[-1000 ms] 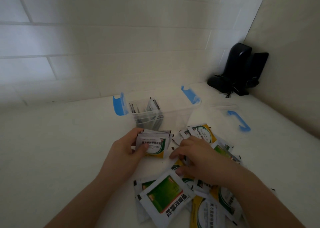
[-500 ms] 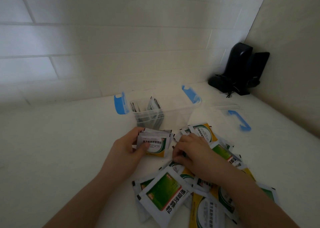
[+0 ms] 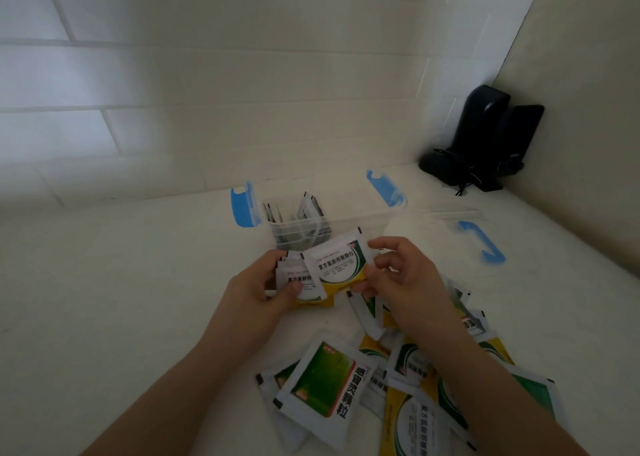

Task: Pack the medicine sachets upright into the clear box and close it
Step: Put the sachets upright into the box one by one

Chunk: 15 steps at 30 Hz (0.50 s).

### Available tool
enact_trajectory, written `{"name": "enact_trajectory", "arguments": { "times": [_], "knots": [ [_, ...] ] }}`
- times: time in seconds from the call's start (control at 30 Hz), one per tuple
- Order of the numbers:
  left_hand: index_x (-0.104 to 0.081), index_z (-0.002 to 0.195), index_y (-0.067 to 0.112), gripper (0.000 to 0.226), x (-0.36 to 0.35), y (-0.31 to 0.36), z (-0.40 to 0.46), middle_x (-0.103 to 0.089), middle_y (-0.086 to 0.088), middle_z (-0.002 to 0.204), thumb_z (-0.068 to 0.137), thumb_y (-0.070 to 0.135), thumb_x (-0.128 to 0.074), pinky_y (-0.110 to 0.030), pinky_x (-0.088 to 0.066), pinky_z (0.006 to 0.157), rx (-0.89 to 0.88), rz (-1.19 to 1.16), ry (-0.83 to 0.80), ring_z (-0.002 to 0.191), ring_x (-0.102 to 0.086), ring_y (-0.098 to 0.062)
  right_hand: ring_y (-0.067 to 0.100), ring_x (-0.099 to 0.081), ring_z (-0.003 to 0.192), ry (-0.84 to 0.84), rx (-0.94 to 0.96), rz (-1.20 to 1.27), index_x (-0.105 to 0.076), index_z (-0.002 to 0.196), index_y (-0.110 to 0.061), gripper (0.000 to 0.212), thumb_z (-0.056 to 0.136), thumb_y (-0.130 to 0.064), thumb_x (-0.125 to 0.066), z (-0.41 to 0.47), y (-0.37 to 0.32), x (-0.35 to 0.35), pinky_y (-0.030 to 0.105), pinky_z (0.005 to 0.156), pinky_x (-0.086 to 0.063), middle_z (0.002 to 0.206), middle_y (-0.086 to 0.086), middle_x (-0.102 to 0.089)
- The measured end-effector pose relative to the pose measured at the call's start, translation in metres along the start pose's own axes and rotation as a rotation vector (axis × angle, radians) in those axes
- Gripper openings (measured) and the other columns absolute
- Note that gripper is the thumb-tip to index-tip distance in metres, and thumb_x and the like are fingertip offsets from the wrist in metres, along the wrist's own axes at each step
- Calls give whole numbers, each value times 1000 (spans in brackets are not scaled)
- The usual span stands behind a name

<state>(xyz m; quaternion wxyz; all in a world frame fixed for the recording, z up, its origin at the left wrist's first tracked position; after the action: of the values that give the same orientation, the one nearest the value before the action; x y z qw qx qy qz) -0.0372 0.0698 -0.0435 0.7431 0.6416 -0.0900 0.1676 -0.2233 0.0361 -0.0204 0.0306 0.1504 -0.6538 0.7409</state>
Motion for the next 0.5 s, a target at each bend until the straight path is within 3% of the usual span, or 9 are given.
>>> {"name": "enact_trajectory", "arguments": {
  "times": [0.1, 0.2, 0.33, 0.43, 0.5],
  "knots": [
    [-56, 91, 42, 29, 0, 3, -1, -68, 19, 95, 83, 14, -60, -22, -56, 73, 25, -95, -19, 90, -66, 1, 6, -67, 63, -22, -3, -38, -54, 91, -26, 22, 87, -5, -54, -4, 2, -7, 17, 58, -55, 79, 1, -63],
    [-58, 96, 35, 28, -1, 8, -2, -69, 13, 100, 82, 12, -59, -22, -57, 71, 11, -223, -57, 92, -67, -6, 0, -63, 58, 63, 67, -135, -53, 75, -29, 26, 86, -5, -55, -10, 2, -13, 17, 58, -55, 71, -8, -61],
    [-60, 98, 22, 25, 0, 14, -3, -74, 9, 88, 75, 14, -61, -18, -56, 65, -1, -340, -135, 84, -69, -6, 7, -65, 65, 192, 101, -199, -53, 72, -26, 23, 83, -8, -59, -11, 5, -13, 26, 62, -56, 71, -9, -63],
    [-61, 97, 10, 34, 0, 13, -3, -74, 0, 89, 64, 17, -67, -17, -55, 66, 10, -357, -152, 83, -69, -11, 6, -63, 67, 249, 125, -246, -51, 67, -31, 29, 80, -8, -63, -12, 6, -12, 22, 61, -55, 69, -12, -62],
    [-62, 93, 13, 35, 0, 10, -3, -74, -1, 92, 60, 20, -70, -16, -55, 70, 16, -336, -141, 86, -69, -10, 5, -62, 67, 259, 136, -268, -51, 65, -28, 27, 78, -9, -65, -13, 6, -12, 17, 58, -53, 65, -10, -62]
  ]
}}
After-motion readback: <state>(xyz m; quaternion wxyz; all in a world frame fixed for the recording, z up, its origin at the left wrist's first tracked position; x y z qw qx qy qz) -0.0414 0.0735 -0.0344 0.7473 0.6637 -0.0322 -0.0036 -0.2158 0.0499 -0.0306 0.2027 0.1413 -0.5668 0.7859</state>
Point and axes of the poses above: each hand's wrist, its own z-axis towards the middle knuckle, its own x-axis out of the back of the hand, y = z × x, the point moved 2 cm from there along z, towards the middle knuckle
